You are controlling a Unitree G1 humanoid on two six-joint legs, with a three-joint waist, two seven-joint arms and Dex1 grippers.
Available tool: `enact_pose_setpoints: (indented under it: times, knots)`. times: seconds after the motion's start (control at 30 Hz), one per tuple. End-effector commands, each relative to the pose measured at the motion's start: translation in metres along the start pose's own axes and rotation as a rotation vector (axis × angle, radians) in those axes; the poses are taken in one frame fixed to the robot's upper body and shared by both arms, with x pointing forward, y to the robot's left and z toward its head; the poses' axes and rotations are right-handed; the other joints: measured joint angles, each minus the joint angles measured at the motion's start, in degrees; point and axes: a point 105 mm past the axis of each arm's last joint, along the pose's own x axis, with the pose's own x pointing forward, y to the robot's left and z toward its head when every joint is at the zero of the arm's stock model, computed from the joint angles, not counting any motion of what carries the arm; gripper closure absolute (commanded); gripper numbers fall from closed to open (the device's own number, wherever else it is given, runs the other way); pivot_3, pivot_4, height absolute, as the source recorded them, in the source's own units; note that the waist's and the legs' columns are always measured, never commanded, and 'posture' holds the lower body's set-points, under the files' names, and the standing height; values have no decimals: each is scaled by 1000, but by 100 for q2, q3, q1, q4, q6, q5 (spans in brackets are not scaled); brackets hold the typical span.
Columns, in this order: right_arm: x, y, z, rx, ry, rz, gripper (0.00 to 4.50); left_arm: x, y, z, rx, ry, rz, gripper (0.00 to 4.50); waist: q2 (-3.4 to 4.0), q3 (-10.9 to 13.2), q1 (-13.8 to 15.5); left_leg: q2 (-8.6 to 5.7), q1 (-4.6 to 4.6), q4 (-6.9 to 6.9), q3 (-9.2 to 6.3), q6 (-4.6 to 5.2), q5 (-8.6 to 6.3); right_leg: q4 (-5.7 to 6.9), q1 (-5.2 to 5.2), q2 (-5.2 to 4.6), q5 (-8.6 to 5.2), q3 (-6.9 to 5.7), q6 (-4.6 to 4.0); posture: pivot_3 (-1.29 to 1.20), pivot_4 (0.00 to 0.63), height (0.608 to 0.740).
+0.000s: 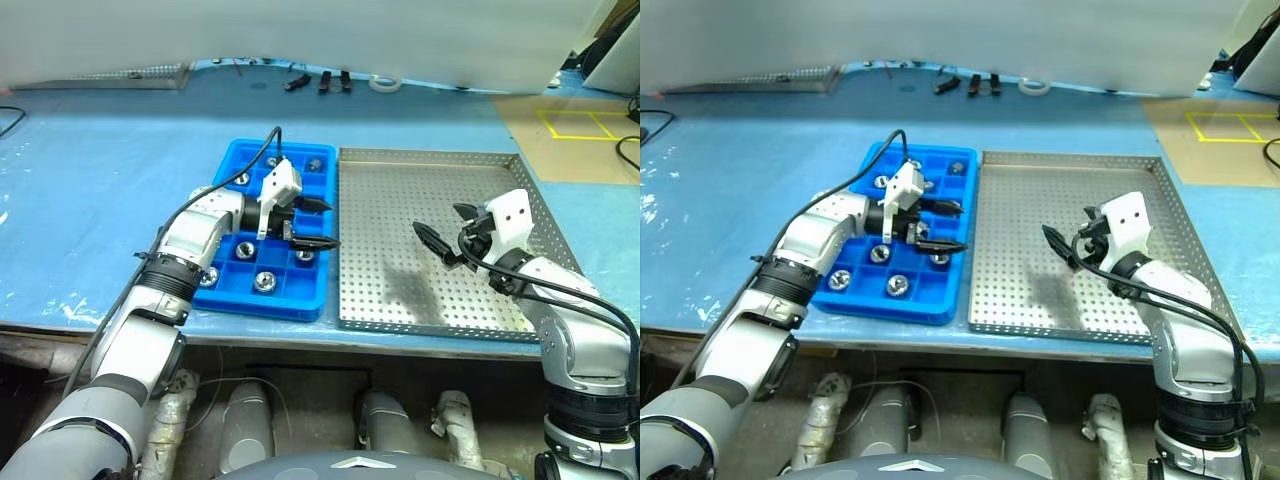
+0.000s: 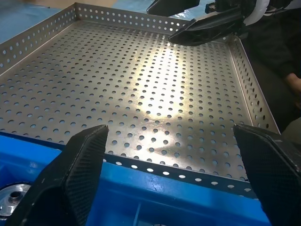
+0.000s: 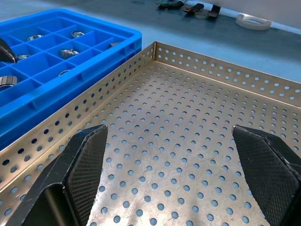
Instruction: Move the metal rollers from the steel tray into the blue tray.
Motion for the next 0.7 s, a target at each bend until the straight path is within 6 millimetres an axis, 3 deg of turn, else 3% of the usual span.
enact_pose_setpoints:
  times: [0.03,0.7]
  knots:
    - [-2,2,10,-16,-46,-3,44,-4,1,11,34,-30,8,0,0,0,9,0,0,0,0,1,0,-1,0,0,0,0,0,-214,150,740]
    - [0,-5,5,-32,-19,11,44,-9,-3,12,17,-53,40,0,1,0,29,0,-3,-2,0,5,-3,-9,2,-3,0,0,0,-172,150,740]
